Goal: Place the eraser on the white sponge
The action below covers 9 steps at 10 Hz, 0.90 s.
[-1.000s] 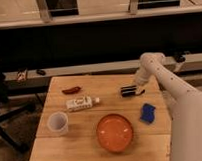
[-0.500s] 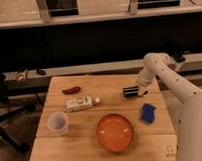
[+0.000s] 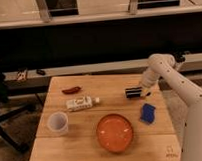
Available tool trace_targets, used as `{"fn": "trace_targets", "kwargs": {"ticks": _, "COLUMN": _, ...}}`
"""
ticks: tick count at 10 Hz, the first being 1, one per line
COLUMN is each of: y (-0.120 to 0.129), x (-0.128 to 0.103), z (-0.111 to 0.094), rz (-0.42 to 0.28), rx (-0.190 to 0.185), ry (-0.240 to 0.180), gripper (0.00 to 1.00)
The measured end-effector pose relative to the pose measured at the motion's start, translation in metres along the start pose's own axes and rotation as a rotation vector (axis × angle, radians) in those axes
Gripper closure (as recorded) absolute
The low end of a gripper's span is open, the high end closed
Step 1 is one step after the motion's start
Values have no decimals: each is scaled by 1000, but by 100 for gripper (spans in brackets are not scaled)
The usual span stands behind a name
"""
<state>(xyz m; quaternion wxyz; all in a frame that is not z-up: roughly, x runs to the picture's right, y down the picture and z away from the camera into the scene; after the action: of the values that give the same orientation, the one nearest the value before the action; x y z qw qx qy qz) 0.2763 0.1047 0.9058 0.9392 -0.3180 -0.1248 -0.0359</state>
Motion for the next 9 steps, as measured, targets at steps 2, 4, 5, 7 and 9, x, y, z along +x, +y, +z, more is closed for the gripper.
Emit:
{"fn": "trace_targets", "kwargs": {"ticks": 2, "y": 0, "x": 0, "z": 0, "rz": 0, "rx": 0, "ry": 0, "gripper": 100}}
{"fn": "trace_targets", "kwargs": {"ticks": 4, "y": -1, "x": -2, "z": 0, "rz": -3, "rx": -1, "ry": 0, "gripper": 100}}
{"fn": "trace_targets", "kwargs": {"ticks": 5, "y": -1, "x": -2, "z": 0, "rz": -3, "rx": 0, "ry": 0, "gripper": 100}}
{"fn": "trace_targets", "kwargs": {"ticks": 7, "y": 0, "x": -1, "z": 0, "rz": 0, "rx": 0, "ry": 0, "gripper": 100}}
{"fn": "trace_targets", "kwargs": {"ticks": 9, "y": 10, "x": 5, "z": -7, "rz": 32, "rx": 4, "ry": -8, "gripper": 100}}
